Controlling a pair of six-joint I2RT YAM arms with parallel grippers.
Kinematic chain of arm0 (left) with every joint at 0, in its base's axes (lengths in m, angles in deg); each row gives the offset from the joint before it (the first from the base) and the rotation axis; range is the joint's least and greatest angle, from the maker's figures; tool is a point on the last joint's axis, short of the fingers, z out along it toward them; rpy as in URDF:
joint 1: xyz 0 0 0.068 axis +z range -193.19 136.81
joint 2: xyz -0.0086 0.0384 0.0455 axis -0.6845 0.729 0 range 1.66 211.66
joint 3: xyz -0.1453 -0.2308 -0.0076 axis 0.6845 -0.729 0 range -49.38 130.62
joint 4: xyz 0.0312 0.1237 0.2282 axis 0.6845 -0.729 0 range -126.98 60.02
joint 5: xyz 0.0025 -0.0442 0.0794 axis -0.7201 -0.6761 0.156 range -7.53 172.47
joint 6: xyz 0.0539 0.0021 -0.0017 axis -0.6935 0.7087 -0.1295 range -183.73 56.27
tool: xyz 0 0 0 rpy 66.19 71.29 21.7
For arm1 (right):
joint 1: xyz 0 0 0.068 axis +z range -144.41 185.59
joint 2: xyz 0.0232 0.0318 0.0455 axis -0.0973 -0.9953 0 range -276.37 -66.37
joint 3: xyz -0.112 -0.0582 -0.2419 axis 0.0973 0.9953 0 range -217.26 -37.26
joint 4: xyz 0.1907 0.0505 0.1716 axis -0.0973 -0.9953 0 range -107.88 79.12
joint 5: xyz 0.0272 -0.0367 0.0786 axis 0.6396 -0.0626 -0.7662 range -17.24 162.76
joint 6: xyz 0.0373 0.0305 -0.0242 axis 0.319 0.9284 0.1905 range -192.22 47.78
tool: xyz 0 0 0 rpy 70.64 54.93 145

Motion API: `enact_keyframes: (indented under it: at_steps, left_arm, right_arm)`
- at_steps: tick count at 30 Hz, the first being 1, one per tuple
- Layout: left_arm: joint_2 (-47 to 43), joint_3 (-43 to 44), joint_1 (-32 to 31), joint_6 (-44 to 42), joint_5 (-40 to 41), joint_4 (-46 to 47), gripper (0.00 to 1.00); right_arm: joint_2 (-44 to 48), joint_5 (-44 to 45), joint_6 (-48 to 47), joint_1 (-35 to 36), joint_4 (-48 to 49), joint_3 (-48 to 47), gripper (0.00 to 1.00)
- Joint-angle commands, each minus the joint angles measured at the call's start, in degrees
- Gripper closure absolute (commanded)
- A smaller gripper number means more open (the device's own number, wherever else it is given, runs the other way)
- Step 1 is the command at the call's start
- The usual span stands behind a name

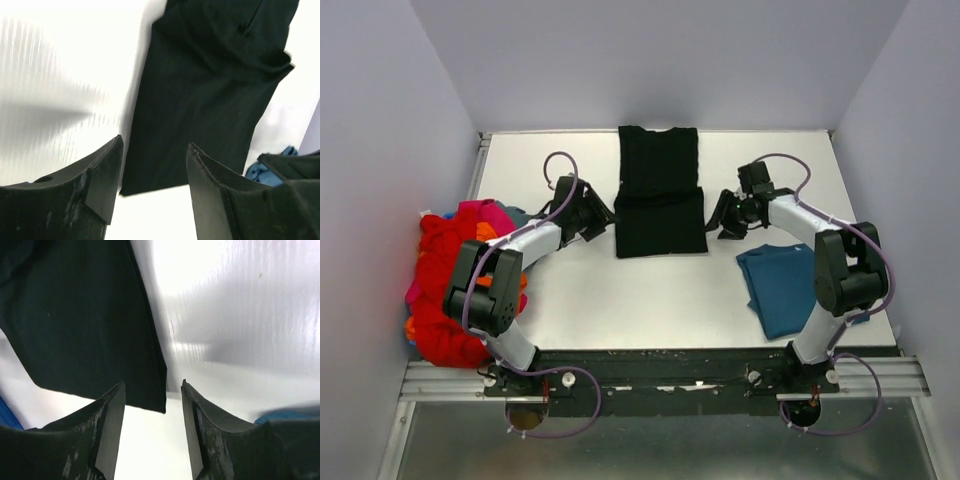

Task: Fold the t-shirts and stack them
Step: Fold the folded rectangular tshirt in 1/3 of the way, then grab one side of the 2/3 rectangular tshirt with both arms

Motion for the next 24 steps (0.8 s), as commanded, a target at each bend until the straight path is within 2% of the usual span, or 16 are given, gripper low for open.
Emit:
enact_keyframes:
  at_steps: [1,7,10,11,19,21,22,23,24]
  left_arm:
    - [-4.5,-7.1,-1.7,-0.2,-2.0,3.0,0.41]
    - [-4.1,-9.9,-3.2,0.3,-4.1,4.1,0.46]
    - [-3.2,-10.5,-3.4,0.2,-4.2,4.0,0.47]
    - [-2.9,-10.7,-3.5,0.2,-4.3,4.1,0.48]
    - [-2.2,-10.4,-3.7,-1.2,-4.4,1.5,0.49]
    - [-2.0,-9.7,-3.6,-2.2,-4.1,-1.3,0.49]
    - [-1.9,-9.4,-3.6,-2.8,-4.2,-2.1,0.49]
    - [-1.9,-9.1,-3.7,-3.1,-4.2,-2.4,0.50]
    - [-1.9,-9.1,-3.7,-3.3,-4.4,-2.8,0.50]
  right_arm:
    - [1.5,-5.3,-1.5,0.5,6.6,5.7,0.47]
    - [-0.1,-9.0,-1.5,1.2,7.9,7.9,0.51]
    - [-1.7,-7.6,-1.1,1.2,6.3,7.2,0.66]
    - [-2.3,-7.4,-1.1,1.3,6.4,7.2,0.68]
    - [-4.6,-6.3,-1.0,3.9,5.7,7.5,0.69]
    - [-4.4,-6.1,-1.0,3.9,5.7,8.1,0.80]
    - [-4.4,-6.1,-1.0,3.9,5.5,8.1,0.92]
    - [-4.0,-5.9,-0.9,3.9,5.5,8.3,0.99]
    - [-3.5,-5.9,-0.8,3.9,5.5,8.7,0.99]
